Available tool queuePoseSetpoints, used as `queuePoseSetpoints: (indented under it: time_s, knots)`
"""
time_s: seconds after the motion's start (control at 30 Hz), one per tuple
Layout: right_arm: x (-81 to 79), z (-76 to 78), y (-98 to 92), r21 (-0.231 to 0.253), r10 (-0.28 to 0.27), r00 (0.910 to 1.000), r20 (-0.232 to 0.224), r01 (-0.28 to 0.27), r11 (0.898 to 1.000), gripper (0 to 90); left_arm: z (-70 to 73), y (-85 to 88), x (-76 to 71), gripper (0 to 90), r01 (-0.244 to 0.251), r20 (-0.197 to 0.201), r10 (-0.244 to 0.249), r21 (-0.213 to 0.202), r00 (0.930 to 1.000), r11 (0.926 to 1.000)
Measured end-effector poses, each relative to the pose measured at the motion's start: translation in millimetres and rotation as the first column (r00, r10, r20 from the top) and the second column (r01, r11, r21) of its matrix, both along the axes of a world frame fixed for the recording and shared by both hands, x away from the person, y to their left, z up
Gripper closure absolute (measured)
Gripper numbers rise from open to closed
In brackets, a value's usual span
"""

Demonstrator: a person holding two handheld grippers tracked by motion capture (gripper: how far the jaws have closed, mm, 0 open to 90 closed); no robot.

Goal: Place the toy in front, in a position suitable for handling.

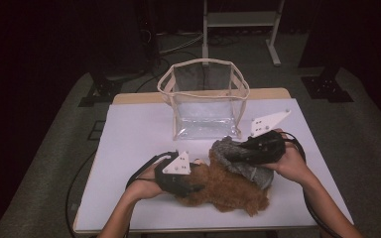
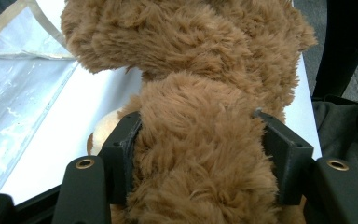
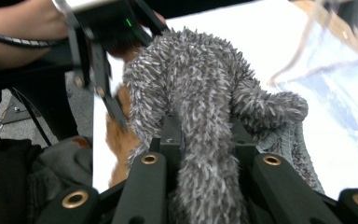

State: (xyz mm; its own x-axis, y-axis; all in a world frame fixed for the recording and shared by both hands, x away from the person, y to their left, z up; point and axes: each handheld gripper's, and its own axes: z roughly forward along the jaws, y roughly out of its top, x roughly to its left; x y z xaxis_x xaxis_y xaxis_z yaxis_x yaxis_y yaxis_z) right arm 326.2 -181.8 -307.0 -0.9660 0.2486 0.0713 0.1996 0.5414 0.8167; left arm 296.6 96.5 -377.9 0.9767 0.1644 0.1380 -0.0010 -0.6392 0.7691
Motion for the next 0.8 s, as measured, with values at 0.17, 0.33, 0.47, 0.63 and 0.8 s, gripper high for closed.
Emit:
queuePoseSetpoints:
  time_s: [0.17,0.33,0.47,0.63,0.8]
  knots:
    - [8.1,-1.1,30.1,-0.048,0.022,0.9997,-0.01,-0.022,0.999,72.9,-0.2,-1.0,-2.0,38.4,0.002,0.009,-0.002,0.002,1.0,1.0]
    - [18.1,-22.3,42.8,-0.109,0.026,0.9984,-0.051,-0.032,0.994,73.3,-0.2,-0.2,-3.4,38.3,0.011,0.013,-0.011,0.005,0.9999,0.9999]
    - [21.7,-44.8,33.5,-0.126,0.003,0.9943,-0.106,-0.016,0.992,74.7,-1.0,0.3,-3.0,36.7,0.017,0.009,-0.017,0.005,0.9998,0.9998]
    - [18.4,-51.1,21.1,-0.112,0.0,0.9923,-0.124,-0.014,0.994,75.7,0.3,6.5,-1.3,31.8,0.008,-0.001,-0.008,-0.007,1.0,0.9999]
    - [19.4,-54.1,12.2,-0.107,-0.027,0.9914,-0.128,0.013,0.994,75.7,2.5,21.1,2.2,21.5,-0.048,-0.016,0.048,-0.001,0.9987,0.9988]
